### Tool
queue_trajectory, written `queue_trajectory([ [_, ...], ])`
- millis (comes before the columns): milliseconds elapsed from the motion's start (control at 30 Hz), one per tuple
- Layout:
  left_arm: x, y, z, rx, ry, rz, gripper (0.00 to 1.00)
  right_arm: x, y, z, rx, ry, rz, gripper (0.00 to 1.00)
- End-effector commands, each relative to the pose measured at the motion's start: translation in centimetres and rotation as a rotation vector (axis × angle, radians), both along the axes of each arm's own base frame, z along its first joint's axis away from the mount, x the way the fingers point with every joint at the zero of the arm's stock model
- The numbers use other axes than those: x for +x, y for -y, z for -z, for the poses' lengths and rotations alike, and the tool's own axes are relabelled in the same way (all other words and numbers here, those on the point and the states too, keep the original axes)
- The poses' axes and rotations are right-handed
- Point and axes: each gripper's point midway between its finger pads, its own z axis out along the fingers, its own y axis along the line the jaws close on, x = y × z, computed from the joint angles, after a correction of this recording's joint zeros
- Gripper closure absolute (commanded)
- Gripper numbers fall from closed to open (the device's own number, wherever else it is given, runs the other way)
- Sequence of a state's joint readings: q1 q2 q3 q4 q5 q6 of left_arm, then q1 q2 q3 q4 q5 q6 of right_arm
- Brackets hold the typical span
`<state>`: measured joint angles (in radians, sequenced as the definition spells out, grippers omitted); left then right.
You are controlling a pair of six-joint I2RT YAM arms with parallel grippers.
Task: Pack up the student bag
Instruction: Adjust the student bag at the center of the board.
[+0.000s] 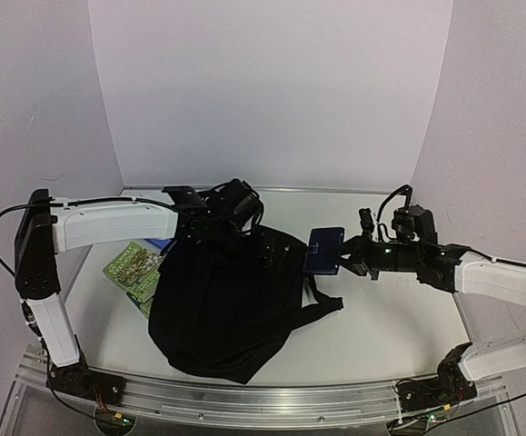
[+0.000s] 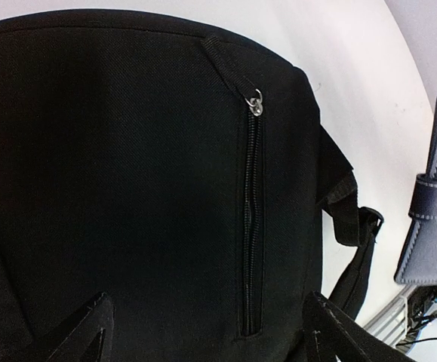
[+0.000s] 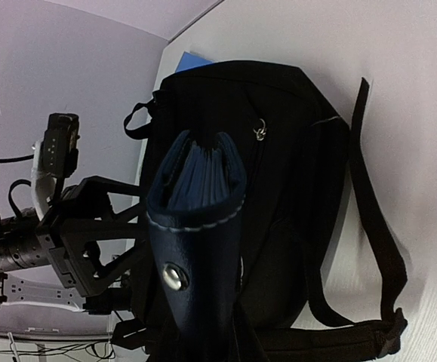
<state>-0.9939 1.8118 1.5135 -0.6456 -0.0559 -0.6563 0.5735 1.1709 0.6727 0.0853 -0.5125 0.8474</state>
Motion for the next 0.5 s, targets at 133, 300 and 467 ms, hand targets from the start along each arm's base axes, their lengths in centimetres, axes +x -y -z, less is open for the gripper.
queue_trajectory([
  [133,1.2,-0.1,-0.1,0.020,0.042,-0.053,0.17,0.6,-4.3,-0.9,0.143,0.029,-0.101,1.00],
  [300,1.2,0.1,0.8,0.033,0.028,-0.048,0.18,1.0,-5.4,3.1,0.078,-0.038,-0.092,1.00],
  [467,1.4,0.4,1.1,0.048,0.034,-0.035,0.17,1.8,-4.7,6.7,0.004,-0.099,-0.021,1.00],
])
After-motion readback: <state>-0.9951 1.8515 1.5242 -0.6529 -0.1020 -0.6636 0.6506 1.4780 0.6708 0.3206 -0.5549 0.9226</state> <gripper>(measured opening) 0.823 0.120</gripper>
